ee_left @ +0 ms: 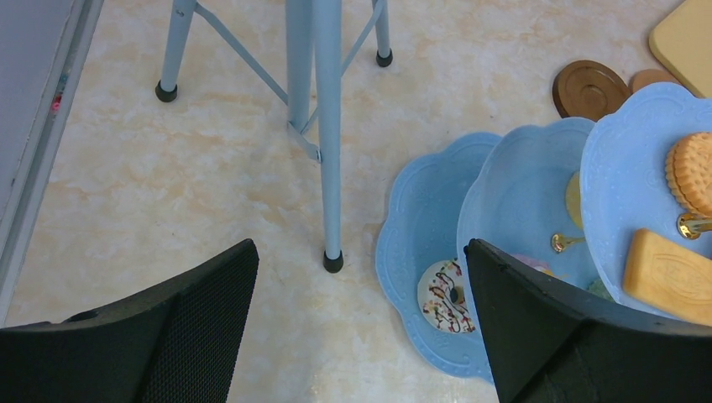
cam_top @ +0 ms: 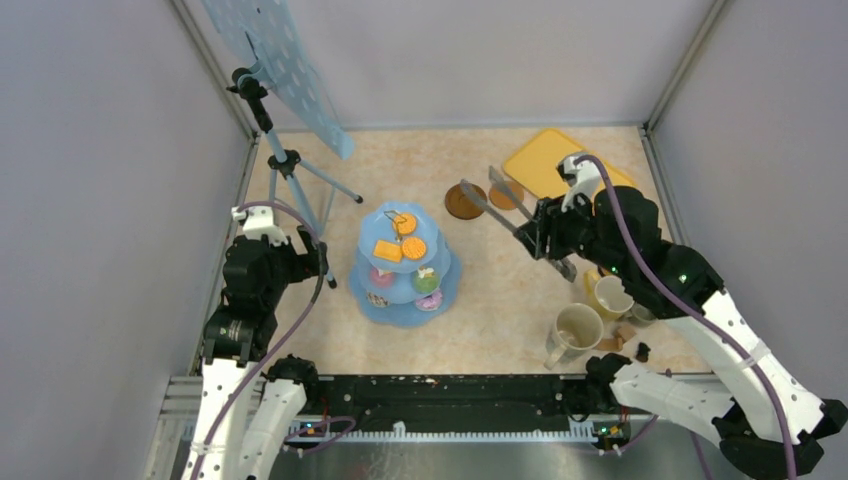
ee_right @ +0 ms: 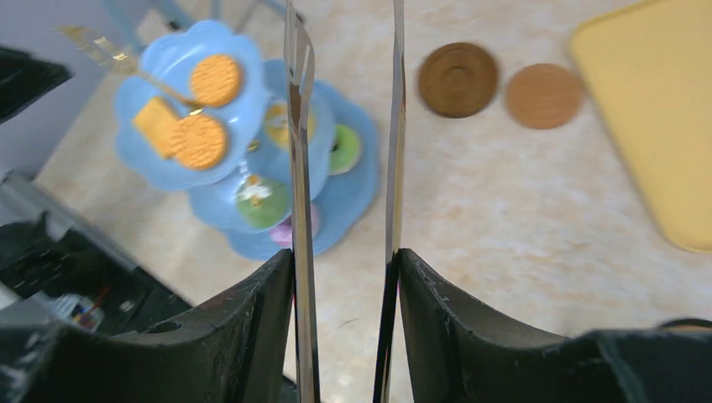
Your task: Serve the afternoon tea
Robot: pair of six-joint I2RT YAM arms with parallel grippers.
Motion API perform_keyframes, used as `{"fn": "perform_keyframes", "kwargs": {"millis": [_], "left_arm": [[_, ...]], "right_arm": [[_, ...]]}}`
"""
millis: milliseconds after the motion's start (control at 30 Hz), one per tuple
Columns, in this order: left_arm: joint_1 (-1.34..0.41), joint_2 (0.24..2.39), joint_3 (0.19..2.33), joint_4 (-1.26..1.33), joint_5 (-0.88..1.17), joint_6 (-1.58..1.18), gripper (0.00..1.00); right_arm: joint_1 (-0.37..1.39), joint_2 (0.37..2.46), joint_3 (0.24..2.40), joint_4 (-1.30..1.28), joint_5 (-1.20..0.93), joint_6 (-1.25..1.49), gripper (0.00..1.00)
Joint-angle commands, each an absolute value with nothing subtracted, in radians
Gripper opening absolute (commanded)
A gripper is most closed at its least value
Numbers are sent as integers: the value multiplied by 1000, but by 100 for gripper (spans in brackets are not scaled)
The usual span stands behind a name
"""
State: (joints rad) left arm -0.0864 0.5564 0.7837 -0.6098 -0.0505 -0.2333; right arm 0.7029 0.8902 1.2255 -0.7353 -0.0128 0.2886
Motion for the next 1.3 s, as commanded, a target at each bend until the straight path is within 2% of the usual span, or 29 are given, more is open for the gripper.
{"fn": "perform_keyframes", "kwargs": {"millis": [0,67,167,333,433,633,900,1100,1267], "left_arm": [[-84,546,813,-582,-32,-225,99],[-87,542,810,-577,-31,-221,99],[-93,532,803,-568,-29,-219,99],[-124,519,798,-562,-35,-221,99],[-139,515,795,-560,-38,-219,99],[-157,514,795,-562,-53,-222,99],[-189,551,799,-567,-67,-225,99],[-202,568,801,-569,-75,-227,99],[-202,571,800,-574,-92,-232,99]], "right_arm": [[630,916,1253,-792,335,192,47],[482,971,1221,-734,302,161,47],[234,1100,1179,-577,122,180,45],[75,1383,1201,-371,44,255,44],[39,1537,1228,-279,13,228,44],[7,1788,1363,-282,-61,110,46],[-41,1905,1404,-298,-67,23,51],[-42,1940,1482,-366,-17,-43,60],[-8,1923,1559,-399,35,7,75]]}}
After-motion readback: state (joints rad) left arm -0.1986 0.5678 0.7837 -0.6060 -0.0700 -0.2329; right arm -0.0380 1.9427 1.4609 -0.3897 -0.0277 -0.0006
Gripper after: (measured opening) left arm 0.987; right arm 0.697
